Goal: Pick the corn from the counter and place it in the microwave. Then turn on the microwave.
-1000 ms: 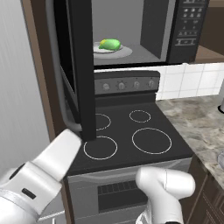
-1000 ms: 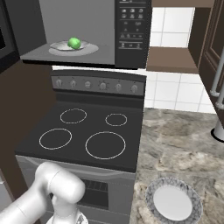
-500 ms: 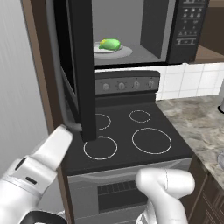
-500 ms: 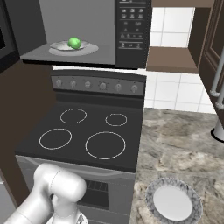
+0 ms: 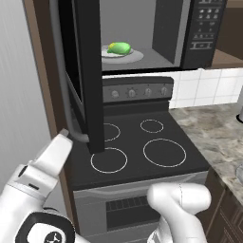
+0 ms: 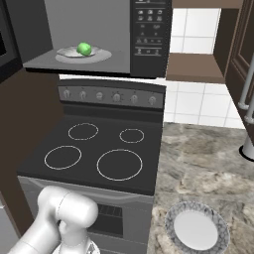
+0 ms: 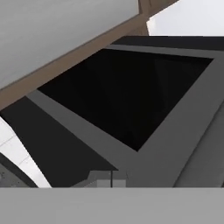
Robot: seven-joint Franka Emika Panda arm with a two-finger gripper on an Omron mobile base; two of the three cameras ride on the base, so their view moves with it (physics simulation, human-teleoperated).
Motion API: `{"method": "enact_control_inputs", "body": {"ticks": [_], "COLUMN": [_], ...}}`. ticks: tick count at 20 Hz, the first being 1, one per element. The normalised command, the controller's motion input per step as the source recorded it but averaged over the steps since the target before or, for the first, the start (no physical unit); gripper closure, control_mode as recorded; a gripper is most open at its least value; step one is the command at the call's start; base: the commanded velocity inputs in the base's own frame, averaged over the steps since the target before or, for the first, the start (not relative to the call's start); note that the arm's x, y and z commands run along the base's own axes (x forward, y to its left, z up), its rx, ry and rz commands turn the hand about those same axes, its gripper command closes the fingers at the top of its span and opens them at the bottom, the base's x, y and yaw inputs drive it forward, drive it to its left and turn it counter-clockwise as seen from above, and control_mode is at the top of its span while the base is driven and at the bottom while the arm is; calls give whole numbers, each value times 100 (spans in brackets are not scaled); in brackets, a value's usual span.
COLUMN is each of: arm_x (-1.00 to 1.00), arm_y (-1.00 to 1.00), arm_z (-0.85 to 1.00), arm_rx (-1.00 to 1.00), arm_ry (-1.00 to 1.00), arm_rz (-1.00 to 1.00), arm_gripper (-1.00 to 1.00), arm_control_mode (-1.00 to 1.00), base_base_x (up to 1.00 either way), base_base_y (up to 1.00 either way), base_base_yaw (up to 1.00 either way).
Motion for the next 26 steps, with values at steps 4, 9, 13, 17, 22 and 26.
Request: {"method": "enact_control_inputs", "body": {"ticks": [4,9,13,17,22,26], "arm_x": [20,17,17,25,29,40], "arm_y": [-8,-17,-29,-44,-59,-70], "arm_z": [8,13,17,16,18,16], "arm_rx": [0,0,0,0,0,5], "arm_ry": [0,0,0,0,0,0], "arm_rz": [-8,-8,-7,-5,-2,0], "arm_gripper": [100,100,100,100,100,100], "arm_control_mode": [-100,-100,-100,-100,-100,-100], "base_base_x": [0,0,0,0,0,0], "base_base_y": [0,0,0,0,0,0], "base_base_yaw": [0,0,0,0,0,0]}}
